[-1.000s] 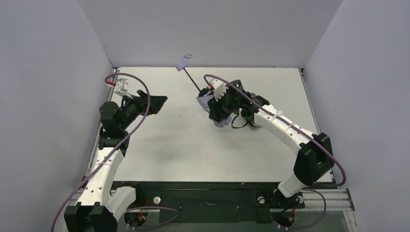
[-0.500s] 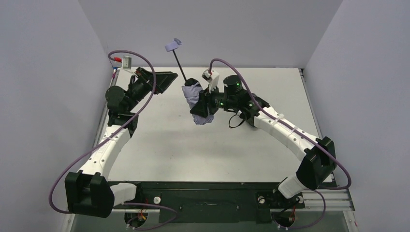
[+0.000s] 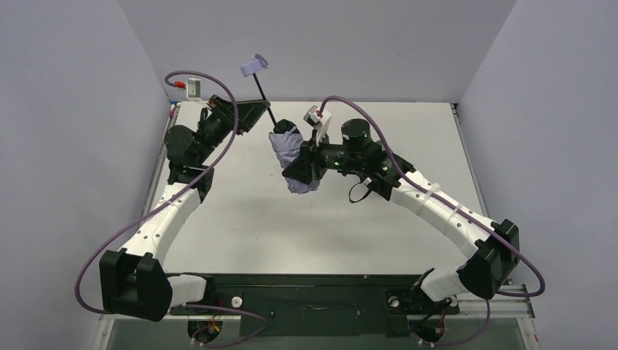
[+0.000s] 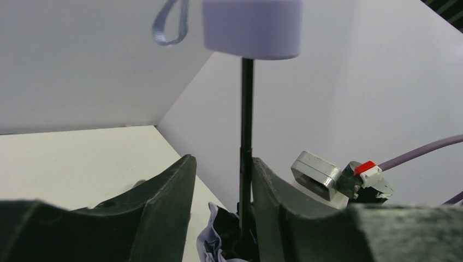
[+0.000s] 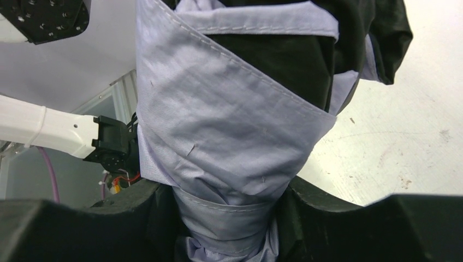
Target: Open the umbrella
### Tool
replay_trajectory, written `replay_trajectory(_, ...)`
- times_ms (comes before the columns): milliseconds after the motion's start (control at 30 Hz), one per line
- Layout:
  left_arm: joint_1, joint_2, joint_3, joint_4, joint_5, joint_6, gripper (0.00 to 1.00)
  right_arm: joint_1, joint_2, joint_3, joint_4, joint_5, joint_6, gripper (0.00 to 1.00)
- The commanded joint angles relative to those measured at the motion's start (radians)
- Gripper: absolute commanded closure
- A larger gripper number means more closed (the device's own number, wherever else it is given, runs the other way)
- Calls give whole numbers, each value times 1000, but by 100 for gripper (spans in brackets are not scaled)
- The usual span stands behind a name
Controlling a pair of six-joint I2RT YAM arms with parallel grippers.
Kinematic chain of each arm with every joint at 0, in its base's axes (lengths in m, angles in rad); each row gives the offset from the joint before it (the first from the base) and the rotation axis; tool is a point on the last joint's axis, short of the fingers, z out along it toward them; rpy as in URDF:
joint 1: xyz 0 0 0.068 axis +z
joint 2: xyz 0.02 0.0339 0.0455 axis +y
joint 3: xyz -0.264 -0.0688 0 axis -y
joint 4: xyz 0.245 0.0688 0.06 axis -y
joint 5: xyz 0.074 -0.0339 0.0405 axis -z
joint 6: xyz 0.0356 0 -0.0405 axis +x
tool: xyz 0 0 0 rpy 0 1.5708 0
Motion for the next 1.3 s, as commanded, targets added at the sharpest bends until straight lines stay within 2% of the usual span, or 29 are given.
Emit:
replay_trajectory(0,2,13,85,92,9,13,64,13,-44,-4,117,-68,-7,100)
replay_trajectory(33,3,15,89,93,9,14,68,13,-45,-7,120,-69,-6,100)
replay_trajectory(267,29,23,148,92,-5,-2,75,13,-63,-39,110,-74,-25,100)
replay_trajectory(833,173,85,373,29,-163,-126,75,7,-64,-93,33,-72,-143,100)
replay_trajectory(1100,309,120,442,3,-241,-159,82,5,-65,-118,-17,-59,-230,100)
replay_trajectory(1200,321,117,420,27,-209,-145,80,6,-61,-112,-15,-51,-233,100)
replay_trajectory(1267,320,94,361,61,-166,-107,71,5,-58,-101,-11,-44,-225,100)
